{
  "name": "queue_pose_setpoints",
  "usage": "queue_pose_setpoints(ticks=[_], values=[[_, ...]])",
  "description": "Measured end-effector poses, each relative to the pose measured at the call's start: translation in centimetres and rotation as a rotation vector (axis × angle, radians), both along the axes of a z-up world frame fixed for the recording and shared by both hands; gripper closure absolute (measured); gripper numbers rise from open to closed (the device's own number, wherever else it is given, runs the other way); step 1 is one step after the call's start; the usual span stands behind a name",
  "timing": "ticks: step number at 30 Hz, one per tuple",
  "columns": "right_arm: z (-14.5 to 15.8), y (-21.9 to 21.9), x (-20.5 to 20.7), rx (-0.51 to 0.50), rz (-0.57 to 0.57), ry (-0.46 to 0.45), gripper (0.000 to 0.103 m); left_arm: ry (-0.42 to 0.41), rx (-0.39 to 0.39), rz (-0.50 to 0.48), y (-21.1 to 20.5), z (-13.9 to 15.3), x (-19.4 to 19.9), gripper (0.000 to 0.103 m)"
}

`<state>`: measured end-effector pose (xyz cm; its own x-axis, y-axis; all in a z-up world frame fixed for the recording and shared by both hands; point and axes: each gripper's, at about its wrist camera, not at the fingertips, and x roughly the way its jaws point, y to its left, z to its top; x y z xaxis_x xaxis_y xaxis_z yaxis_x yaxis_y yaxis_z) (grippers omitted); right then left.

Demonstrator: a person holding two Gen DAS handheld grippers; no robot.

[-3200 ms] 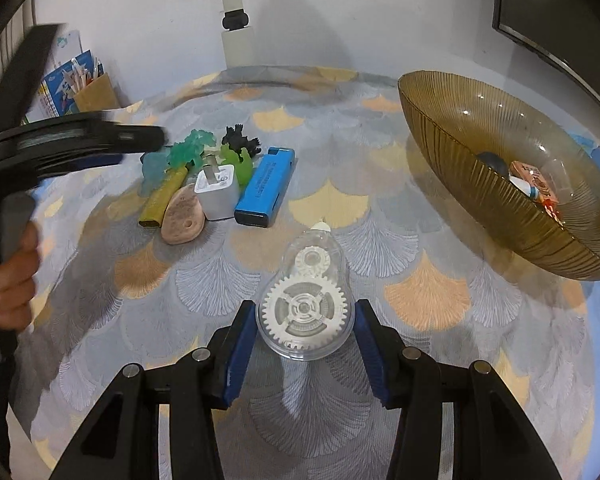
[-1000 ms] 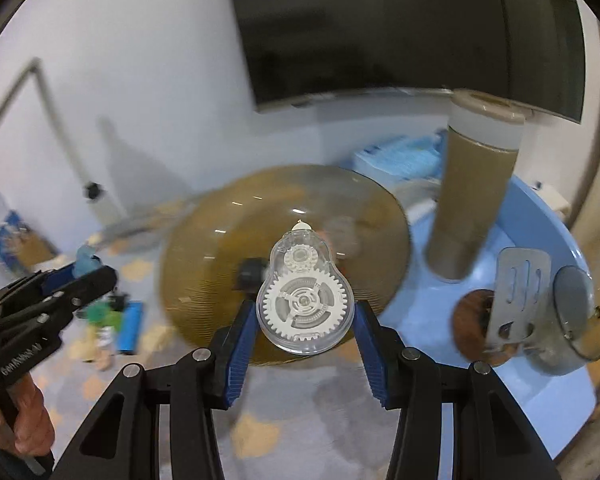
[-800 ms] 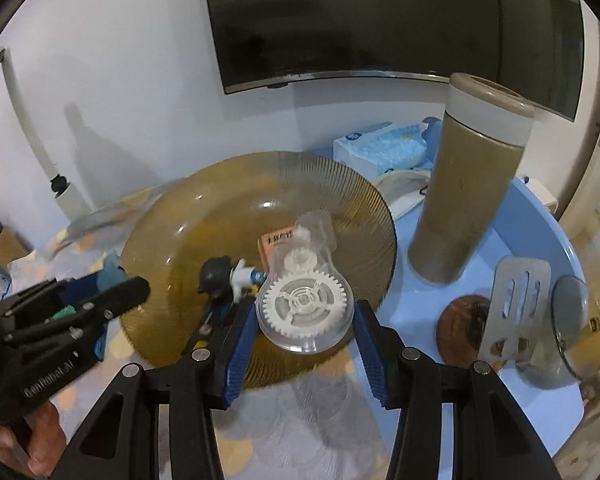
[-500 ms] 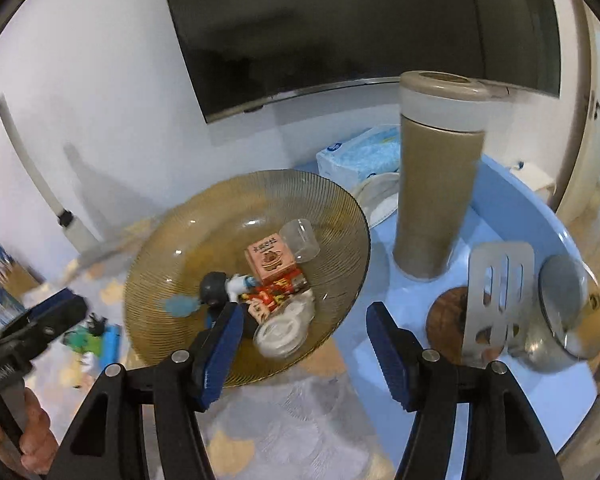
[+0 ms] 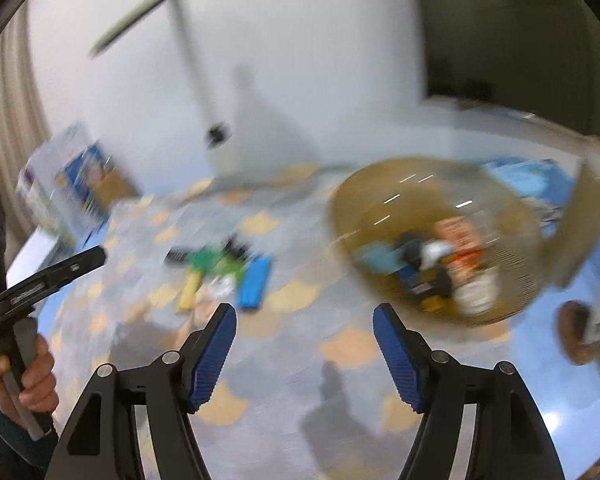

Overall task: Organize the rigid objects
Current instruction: 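Carry the gear dispenser and teal toy over the amber bowl and release both, then grasp the blue lighter with the right gripper while the left grasps the yellow lighter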

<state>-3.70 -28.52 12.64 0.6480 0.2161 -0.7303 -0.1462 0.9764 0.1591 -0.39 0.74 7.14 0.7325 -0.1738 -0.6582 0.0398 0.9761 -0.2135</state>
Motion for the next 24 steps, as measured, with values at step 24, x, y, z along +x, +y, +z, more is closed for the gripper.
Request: queue_pose_setpoints(ticks=[24], values=[[-9.8, 4.0, 1.2, -0.141, 0.024, 0.148, 0.036, 0.122, 0.195, -0.044, -1.6, -6.4, 0.5, 0.022]])
